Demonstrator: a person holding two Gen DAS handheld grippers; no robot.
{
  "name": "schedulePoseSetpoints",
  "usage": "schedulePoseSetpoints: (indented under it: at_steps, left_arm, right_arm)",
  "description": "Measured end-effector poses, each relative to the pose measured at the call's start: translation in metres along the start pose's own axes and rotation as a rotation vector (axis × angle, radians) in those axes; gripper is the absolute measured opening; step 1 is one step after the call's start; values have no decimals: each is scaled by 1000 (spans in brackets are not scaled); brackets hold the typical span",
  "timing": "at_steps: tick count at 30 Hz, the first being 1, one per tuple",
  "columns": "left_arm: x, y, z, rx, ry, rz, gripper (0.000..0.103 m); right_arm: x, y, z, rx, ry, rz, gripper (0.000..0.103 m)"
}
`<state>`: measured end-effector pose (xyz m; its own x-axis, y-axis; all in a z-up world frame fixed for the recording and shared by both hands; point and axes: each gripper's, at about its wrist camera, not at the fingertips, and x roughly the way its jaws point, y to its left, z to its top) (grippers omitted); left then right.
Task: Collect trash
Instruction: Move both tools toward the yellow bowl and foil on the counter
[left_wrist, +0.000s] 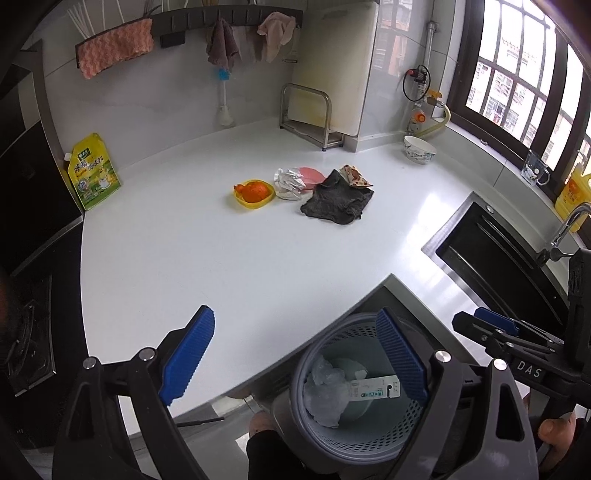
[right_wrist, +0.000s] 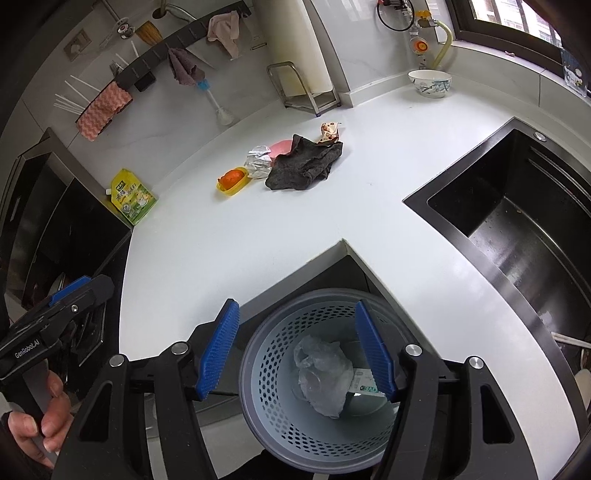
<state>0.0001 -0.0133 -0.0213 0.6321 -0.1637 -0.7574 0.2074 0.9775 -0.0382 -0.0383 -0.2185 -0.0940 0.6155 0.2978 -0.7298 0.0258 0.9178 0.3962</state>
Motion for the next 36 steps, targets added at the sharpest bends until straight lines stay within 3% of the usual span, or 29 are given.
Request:
schedulePoseSetpoints:
  at_steps: [8,20,36]
  left_arm:
    - [42,50,53,18,-18,39,89]
    - [153,86,131,130,-17,22,89]
    - [275,94,157,170,87,-19,89]
  right_arm:
    - [33,7,44,43,-42,-49,62]
    - [116,18,109,115,-55,-129,62]
    - [188,12,140,192,-35,-233,62]
